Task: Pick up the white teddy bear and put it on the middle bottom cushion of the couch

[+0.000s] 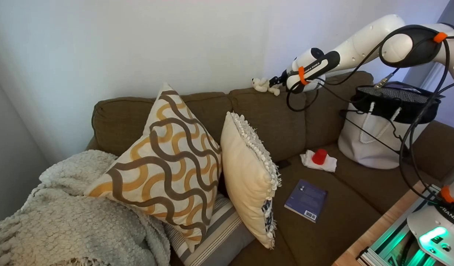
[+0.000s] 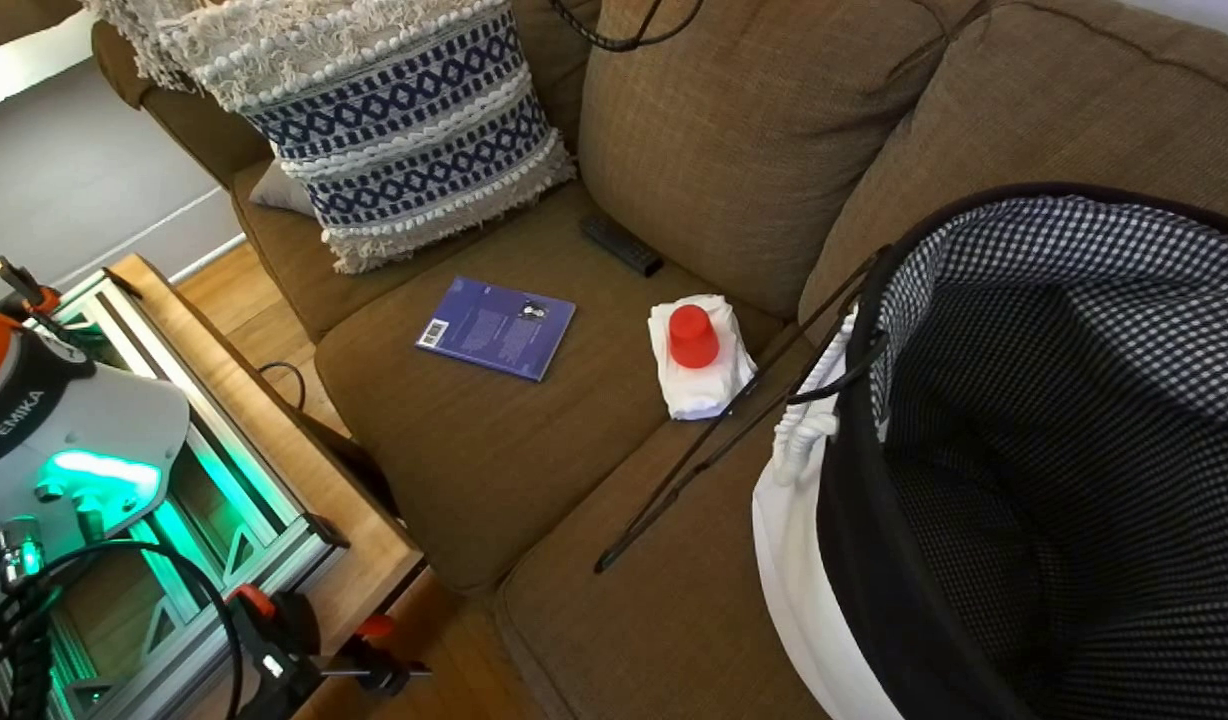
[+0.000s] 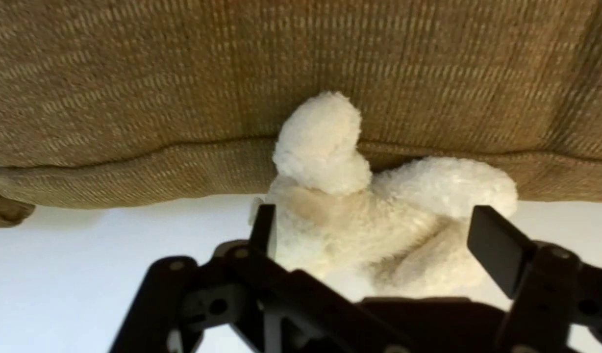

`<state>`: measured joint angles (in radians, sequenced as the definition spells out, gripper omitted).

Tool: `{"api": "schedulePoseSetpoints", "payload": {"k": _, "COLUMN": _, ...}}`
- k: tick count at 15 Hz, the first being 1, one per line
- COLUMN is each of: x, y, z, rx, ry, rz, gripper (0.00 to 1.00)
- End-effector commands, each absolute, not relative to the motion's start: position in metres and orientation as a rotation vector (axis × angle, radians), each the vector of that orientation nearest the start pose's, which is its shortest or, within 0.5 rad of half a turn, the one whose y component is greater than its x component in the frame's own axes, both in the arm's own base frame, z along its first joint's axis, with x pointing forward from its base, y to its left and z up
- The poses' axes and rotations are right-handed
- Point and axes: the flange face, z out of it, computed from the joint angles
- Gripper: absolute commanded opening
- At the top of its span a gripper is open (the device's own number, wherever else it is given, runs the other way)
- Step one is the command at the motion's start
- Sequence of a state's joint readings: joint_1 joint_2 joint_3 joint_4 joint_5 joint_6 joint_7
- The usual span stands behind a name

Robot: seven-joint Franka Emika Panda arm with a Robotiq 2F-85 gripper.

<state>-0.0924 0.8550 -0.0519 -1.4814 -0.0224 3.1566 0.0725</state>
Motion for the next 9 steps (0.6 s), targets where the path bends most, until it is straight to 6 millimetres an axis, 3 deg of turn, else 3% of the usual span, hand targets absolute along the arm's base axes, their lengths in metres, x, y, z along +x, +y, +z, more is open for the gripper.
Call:
{"api": "schedulePoseSetpoints", "payload": {"k": 1, "x": 0.76, "y": -0.101, "z": 0.25, "rx": -2.964, "ry": 0.11, "rz": -1.379, "gripper": 1.0}}
{"api": "schedulePoseSetpoints", "payload": {"k": 5, "x": 0.754, "y": -0.121, "z": 0.259, "rx": -3.048, "ry": 0.148, "rz": -1.496, "gripper": 1.0}}
{"api": "schedulePoseSetpoints", "payload": {"k": 7, "x": 0.756, "y": -0.124, "z": 0.253, "rx": -3.05, "ry": 0.15, "rz": -1.549, "gripper": 1.0}}
{"api": "schedulePoseSetpoints", "payload": {"k": 9, "x": 0.757, "y": -0.118, "z": 0.232, "rx": -3.038, "ry": 0.164, "rz": -1.516, "gripper": 1.0}}
